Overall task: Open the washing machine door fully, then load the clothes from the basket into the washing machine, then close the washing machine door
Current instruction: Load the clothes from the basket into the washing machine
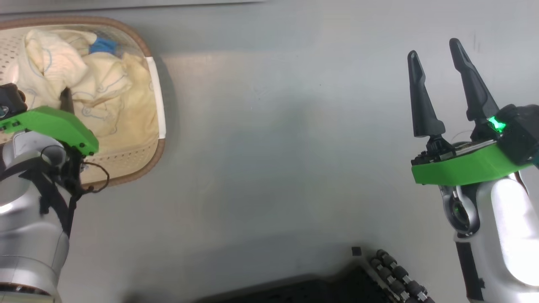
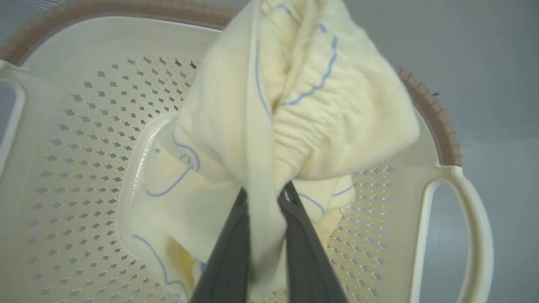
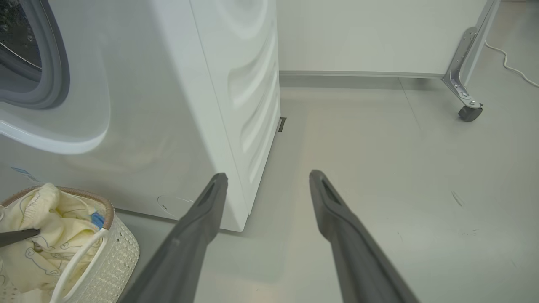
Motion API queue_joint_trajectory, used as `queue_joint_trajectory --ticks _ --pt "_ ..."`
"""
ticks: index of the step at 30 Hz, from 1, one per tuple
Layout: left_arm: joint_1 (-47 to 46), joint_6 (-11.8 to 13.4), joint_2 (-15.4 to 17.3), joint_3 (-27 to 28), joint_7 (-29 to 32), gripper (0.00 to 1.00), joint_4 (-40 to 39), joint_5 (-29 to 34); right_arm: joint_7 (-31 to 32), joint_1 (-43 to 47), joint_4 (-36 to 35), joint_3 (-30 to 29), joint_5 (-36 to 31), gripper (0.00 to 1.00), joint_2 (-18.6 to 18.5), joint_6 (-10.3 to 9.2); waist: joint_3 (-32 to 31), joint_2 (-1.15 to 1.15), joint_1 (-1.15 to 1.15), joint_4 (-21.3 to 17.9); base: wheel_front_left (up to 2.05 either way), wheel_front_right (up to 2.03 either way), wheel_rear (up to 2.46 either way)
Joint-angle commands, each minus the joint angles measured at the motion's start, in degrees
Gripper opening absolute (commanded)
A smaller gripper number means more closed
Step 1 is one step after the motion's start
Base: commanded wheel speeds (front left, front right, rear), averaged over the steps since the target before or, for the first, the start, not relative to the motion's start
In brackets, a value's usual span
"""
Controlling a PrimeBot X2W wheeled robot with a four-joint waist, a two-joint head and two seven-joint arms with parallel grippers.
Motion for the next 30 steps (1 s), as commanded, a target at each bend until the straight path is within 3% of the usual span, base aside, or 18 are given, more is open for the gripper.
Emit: queue_joint_trajectory --ticks 1,10,19,30 --pt "2.06 0.39 2.04 0.71 -1.34 0.00 -0.32 0.43 0.30 2.65 -1.21 0.49 -0.64 1.00 -0.43 0.08 -2.14 0.00 0.00 0.80 0.00 0.00 0.00" --pt "6.40 4.24 1.21 1.64 -5.44 0.00 -3.28 1.29 0.26 4.50 0.41 -1.19 0.42 1.00 -0.43 0.08 -10.57 0.00 0.00 2.20 0.00 0.00 0.00" --pt "19.22 10.30 2.26 6.82 -5.52 0.00 -22.44 6.44 0.23 6.35 3.00 -1.19 1.64 1.00 -0.43 0.08 -19.69 0.00 0.00 2.36 0.00 0.00 0.00" --pt "34.54 12.92 1.66 10.97 -5.53 0.00 -40.24 12.52 1.49 9.95 4.61 -0.89 1.53 1.00 -0.43 0.08 -29.99 0.00 0.00 3.17 0.00 0.00 0.00"
